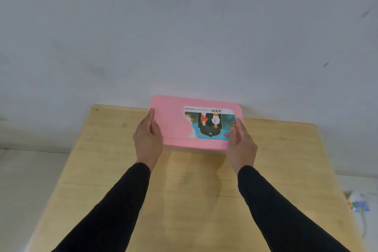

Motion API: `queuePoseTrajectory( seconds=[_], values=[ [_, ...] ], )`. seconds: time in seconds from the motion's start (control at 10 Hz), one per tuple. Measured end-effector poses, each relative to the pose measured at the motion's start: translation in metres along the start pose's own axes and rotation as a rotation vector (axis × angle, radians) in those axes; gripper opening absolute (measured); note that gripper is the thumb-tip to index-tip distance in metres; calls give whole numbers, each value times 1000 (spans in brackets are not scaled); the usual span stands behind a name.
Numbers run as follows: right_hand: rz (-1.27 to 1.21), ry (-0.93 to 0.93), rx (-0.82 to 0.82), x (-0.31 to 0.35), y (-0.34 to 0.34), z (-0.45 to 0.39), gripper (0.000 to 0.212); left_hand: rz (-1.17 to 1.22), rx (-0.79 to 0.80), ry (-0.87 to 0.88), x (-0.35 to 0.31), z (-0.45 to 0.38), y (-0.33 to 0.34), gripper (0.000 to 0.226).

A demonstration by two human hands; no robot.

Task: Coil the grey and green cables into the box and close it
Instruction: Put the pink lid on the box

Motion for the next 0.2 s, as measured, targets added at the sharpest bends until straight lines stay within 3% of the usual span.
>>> queuePoseTrajectory(
  seconds=[0.2],
  values=[
    [132, -61, 137, -10, -10, 7, 40, -92, 113, -19, 23, 12, 4, 45]
  ],
)
Point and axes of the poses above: each hand's wrist, its own z-axis away from the middle knuckle, its own y-axis out of the palm, x = y × z, the point moved 3 cm from there along -z, towards the middle knuckle, and after that the axes turned 4 degrees about -y, right-handed, at the moved point
